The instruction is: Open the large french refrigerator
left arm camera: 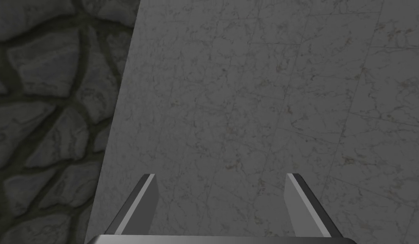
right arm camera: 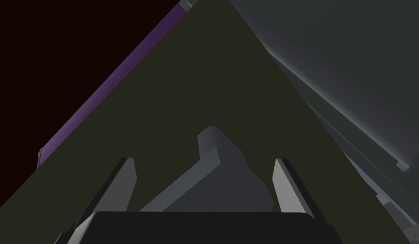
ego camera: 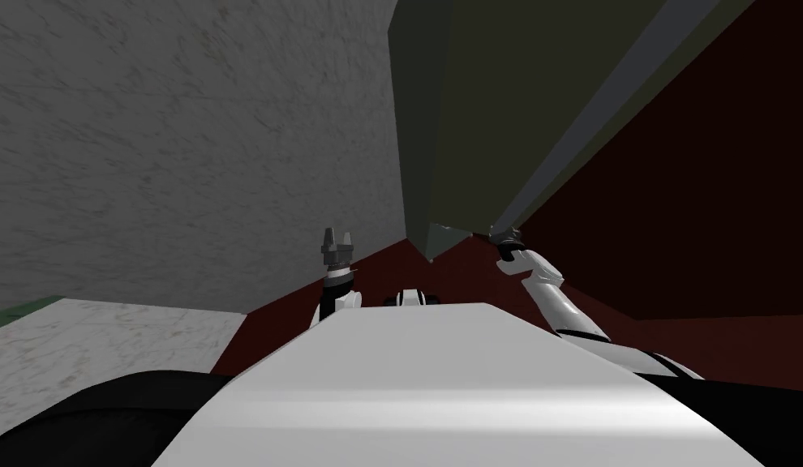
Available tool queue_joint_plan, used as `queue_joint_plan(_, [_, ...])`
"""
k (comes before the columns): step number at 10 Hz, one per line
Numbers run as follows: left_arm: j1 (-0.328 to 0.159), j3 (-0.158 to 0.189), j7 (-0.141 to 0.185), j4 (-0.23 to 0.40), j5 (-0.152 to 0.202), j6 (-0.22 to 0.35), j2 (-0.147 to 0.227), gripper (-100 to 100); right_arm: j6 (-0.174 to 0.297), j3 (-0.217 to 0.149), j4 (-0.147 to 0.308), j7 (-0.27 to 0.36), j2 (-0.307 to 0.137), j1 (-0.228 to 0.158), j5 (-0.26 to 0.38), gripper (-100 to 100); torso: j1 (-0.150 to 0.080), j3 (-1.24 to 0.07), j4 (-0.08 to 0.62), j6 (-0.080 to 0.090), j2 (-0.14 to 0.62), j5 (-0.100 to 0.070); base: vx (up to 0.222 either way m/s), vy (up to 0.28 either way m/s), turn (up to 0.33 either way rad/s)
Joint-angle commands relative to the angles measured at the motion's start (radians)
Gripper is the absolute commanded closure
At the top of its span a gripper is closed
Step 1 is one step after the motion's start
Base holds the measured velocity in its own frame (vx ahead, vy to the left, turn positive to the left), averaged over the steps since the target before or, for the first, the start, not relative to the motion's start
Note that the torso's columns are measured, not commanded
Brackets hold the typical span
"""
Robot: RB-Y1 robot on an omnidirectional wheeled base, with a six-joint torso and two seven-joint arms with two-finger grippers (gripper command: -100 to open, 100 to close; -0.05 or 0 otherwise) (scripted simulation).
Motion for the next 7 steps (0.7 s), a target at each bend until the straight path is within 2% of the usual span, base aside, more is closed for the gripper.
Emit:
queue_joint_plan(1, [0.000,0.000,0.000,0.000,0.000,0.000,0.000,0,0.014,0.008,0.007,-0.007,-0.022,-0.003,-0.016,-100,0.001,0.001,0.001,0.000,0.001,0.001,-0.013,-0.001,0.041])
queue_joint_plan(2, [0.000,0.000,0.000,0.000,0.000,0.000,0.000,0,0.018,0.011,0.009,-0.009,-0.022,-0.001,-0.018,0,0.000,0.000,0.000,0.000,-0.001,0.000,0.006,0.000,0.022])
queue_joint_plan(7, [0.000,0.000,0.000,0.000,0.000,0.000,0.000,0,0.018,0.023,0.019,-0.007,-0.011,0.007,-0.019,0,-0.006,-0.005,-0.005,-0.004,-0.009,-0.005,0.002,0.002,0.008])
